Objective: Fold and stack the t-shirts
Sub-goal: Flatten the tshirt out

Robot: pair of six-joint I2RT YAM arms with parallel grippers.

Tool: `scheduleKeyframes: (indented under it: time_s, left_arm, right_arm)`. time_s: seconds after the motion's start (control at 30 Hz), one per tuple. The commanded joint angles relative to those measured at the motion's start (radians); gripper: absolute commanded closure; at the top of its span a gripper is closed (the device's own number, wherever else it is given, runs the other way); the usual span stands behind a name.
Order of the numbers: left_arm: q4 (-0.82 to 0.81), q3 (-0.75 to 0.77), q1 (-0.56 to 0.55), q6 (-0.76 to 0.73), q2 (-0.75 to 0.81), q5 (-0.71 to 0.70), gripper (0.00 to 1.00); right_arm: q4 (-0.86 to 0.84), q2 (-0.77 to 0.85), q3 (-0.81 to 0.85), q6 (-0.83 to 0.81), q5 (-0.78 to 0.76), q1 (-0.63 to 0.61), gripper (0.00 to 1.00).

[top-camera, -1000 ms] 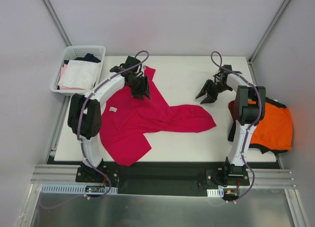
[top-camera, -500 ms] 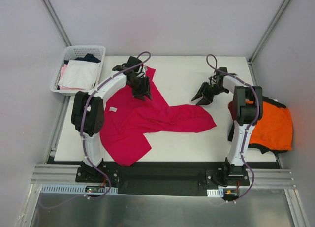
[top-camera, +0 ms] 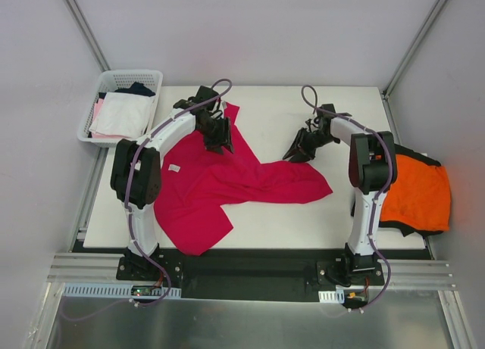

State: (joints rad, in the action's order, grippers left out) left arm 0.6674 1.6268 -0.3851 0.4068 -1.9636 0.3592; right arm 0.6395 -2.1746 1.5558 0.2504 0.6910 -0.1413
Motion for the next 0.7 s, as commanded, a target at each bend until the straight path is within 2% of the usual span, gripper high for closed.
scheduleKeyframes:
  time_s: [0.0, 0.3, 0.67]
  left_arm:
    - [0.011, 0.004, 0.0, 0.017, -0.006, 0.012, 0.57]
    - [-0.014, -0.021, -0.001, 0.036, 0.002, 0.006, 0.58]
    - [-0.042, -0.105, -0.005, 0.049, 0.045, -0.019, 0.58]
  right_arm:
    - [0.014, 0.101, -0.029, 0.0, 0.03, 0.005, 0.68]
    - [0.014, 0.188, -0.135, -0.013, 0.025, -0.015, 0.72]
    - [0.037, 0.213, -0.187, -0.039, 0.03, -0.05, 0.69]
